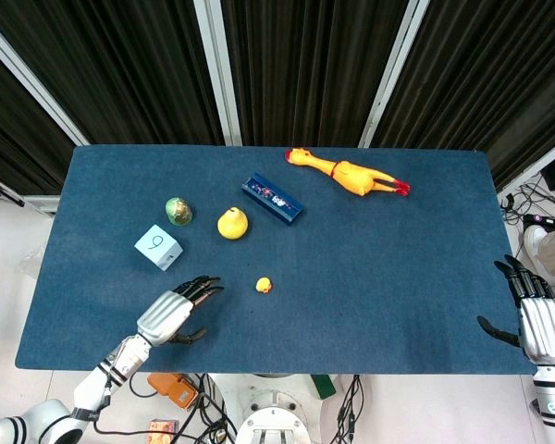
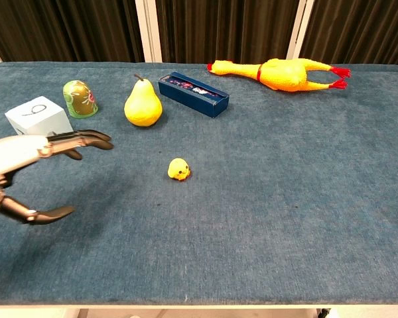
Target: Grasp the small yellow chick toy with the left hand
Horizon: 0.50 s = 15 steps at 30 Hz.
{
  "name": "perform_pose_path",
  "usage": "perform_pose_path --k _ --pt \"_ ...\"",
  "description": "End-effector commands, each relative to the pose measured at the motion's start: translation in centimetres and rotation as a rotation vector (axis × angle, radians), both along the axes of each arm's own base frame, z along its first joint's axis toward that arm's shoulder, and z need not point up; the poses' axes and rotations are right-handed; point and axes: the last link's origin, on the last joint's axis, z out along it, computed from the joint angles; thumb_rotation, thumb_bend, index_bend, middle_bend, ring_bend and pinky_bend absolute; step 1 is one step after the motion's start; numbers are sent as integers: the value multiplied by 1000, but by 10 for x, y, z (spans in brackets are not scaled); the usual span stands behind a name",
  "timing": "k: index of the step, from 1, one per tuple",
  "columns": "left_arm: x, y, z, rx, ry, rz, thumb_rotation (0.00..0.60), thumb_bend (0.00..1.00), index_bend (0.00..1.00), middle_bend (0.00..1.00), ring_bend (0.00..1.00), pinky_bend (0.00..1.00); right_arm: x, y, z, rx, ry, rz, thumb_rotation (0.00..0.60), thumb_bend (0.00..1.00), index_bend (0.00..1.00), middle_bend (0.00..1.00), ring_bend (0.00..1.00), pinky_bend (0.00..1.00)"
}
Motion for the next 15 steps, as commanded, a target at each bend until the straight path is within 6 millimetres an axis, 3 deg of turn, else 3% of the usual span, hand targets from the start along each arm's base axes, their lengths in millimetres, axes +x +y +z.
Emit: perform_pose_path --k 1,15 --pt "4 8 -10 -18 -4 3 600 312 102 63 49 181 0 0 0 0 -1 -1 600 260 199 151 227 233" --pt "31 39 -42 -54 -33 -23 600 313 174 84 49 181 0 -2 0 8 2 -4 600 260 196 152 227 232"
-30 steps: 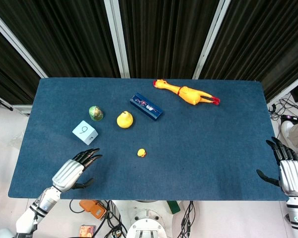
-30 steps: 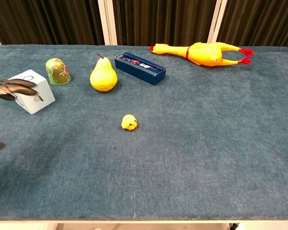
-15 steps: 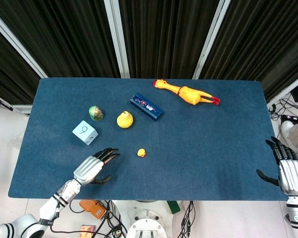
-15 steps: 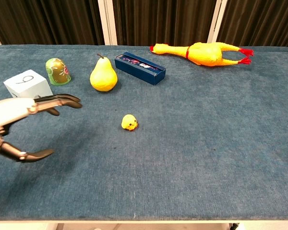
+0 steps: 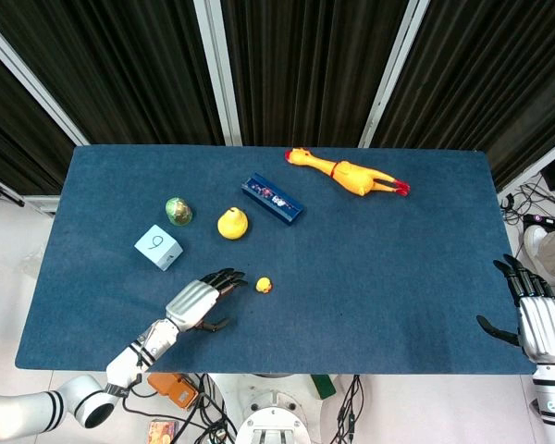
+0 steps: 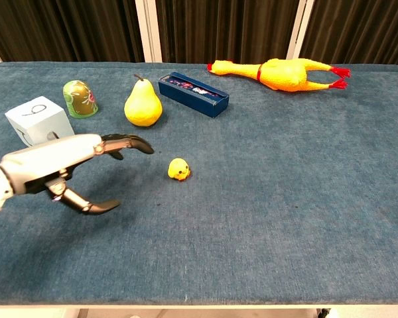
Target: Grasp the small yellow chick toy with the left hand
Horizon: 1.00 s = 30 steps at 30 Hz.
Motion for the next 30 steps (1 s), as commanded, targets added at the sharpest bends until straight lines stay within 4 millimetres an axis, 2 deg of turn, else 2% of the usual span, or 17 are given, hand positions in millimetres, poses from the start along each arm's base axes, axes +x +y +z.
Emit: perform_pose_path --k 1,17,22,30 --pt "5 7 -5 -8 -1 -1 600 312 174 84 49 181 0 0 0 0 0 0 600 260 196 152 227 232" --pt "21 37 -34 -60 60 17 600 313 201 83 49 181 0 -2 0 7 2 3 600 260 196 152 228 232" --pt "27 39 -37 -70 69 9 600 313 223 83 49 181 1 -3 0 10 6 4 600 260 196 152 228 233" --pt "37 40 -44 -88 74 -7 600 312 313 84 49 181 1 -2 -1 11 8 7 600 260 195 152 227 232"
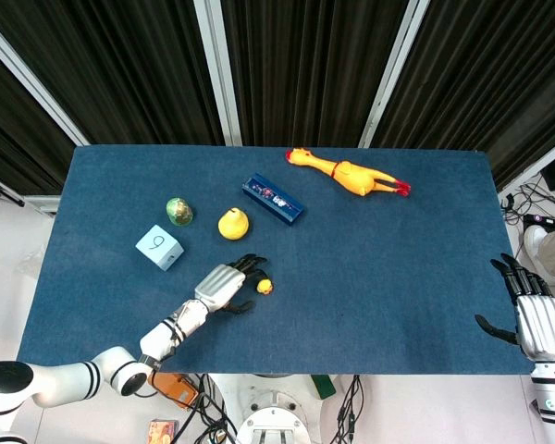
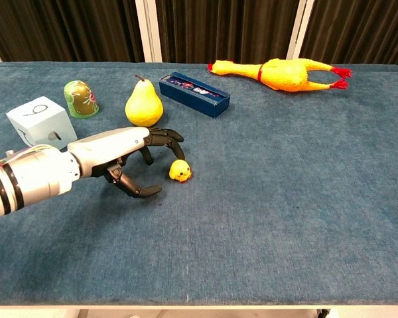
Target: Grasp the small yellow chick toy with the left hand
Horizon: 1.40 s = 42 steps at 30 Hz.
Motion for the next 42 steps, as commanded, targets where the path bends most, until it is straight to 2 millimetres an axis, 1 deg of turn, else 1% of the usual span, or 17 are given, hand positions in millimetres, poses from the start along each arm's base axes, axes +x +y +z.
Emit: perform_pose_path --k 1,13,15,21,24,28,31,33,37,42 --pt "4 1 -3 -3 5 -6 600 312 318 84 49 181 0 0 0 0 0 0 600 260 195 152 227 232" --pt "19 7 -13 -23 56 -43 600 312 326 84 49 182 1 -1 0 3 2 5 600 260 195 152 228 232" --pt "21 8 -13 -20 59 -45 600 312 352 84 49 182 1 -1 0 2 1 5 600 260 195 152 228 232" --pt "21 14 -11 -3 67 -36 600 312 482 113 53 184 1 0 -1 4 2 9 600 260 195 152 228 232" --pt "20 16 -9 2 79 -37 600 312 509 122 55 186 1 0 -1 5 3 10 600 260 195 152 228 232" --pt "22 19 -3 17 87 -46 600 312 519 122 55 186 2 -1 -1 5 3 11 600 260 195 152 227 233" --pt "25 21 5 37 92 -65 600 312 519 121 55 186 2 0 -1 5 2 12 600 260 195 152 227 233" --pt "29 25 15 61 101 -84 600 312 519 121 55 186 2 0 -1 6 2 12 600 260 195 152 228 232" --pt "35 32 40 115 118 -111 600 312 519 122 55 187 2 0 -1 6 0 12 600 260 194 152 228 232" --pt "41 40 81 191 141 -127 600 313 519 122 55 188 2 0 -1 7 1 12 600 260 194 152 228 233"
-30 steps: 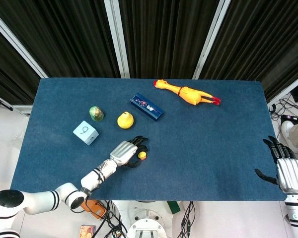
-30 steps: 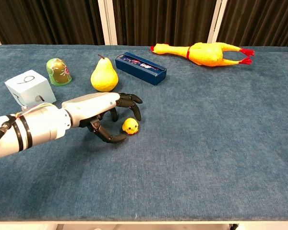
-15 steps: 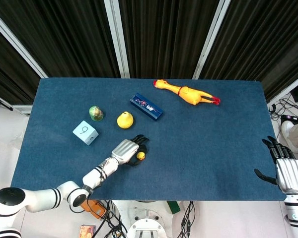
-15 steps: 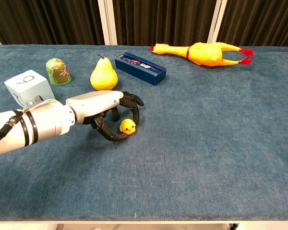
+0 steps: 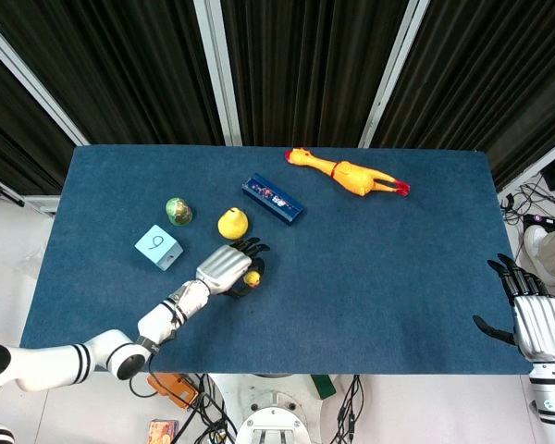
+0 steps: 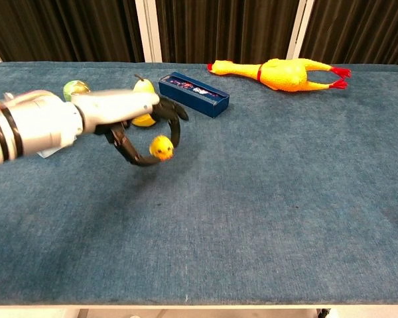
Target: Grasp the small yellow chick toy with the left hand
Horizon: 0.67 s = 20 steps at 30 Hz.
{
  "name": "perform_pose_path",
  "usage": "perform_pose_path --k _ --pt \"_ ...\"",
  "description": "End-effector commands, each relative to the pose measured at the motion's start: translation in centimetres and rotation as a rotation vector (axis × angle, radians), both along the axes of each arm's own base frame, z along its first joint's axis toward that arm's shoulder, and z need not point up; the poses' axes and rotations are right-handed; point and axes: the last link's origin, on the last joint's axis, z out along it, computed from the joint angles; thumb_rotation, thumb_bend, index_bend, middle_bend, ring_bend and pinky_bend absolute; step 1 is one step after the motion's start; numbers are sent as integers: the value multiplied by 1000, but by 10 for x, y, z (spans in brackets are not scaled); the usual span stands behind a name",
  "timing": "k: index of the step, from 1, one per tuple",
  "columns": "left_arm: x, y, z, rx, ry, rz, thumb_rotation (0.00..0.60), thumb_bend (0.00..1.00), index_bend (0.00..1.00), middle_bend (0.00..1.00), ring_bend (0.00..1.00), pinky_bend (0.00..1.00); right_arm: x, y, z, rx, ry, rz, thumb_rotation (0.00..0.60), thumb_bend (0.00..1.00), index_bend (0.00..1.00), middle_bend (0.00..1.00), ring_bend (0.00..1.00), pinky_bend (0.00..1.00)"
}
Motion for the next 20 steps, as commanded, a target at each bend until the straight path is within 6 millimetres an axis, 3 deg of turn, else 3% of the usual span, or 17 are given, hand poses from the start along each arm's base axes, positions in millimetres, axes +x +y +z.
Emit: perform_pose_path --k 1,9,20 --pt "6 9 37 79 17 -15 600 313 519 121 55 188 0 0 0 0 0 0 600 260 194 152 227 233" --pt "9 20 110 228 31 -11 600 313 519 122 55 188 0 1 -1 5 3 -3 600 260 194 152 227 232" --pt "-13 22 170 333 33 54 600 312 519 122 55 189 0 1 -1 5 4 -7 600 260 193 152 227 232"
